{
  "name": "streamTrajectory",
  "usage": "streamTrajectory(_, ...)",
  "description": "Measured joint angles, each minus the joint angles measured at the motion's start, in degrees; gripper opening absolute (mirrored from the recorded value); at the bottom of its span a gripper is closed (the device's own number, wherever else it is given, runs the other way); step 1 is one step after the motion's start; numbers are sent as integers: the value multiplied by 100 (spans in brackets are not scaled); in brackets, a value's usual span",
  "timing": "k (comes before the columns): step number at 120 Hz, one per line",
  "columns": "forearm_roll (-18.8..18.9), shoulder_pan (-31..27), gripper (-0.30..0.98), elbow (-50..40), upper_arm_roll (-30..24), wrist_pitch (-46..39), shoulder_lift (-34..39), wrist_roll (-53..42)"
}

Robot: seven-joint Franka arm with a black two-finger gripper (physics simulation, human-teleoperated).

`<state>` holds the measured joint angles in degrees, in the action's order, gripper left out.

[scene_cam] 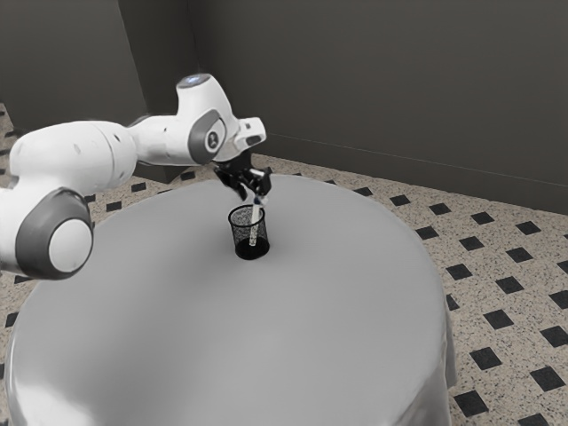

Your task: Take the marker out of the pen holder and place it to the left of the pen holder.

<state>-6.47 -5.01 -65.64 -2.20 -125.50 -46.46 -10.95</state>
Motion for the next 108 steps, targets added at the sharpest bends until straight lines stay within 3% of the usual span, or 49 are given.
streamTrajectory(42, 117, 0, 15, 0, 0, -543, -99, -186)
streamTrajectory(108, 353, 8, 1, 24, -17, 359, 107, -298)
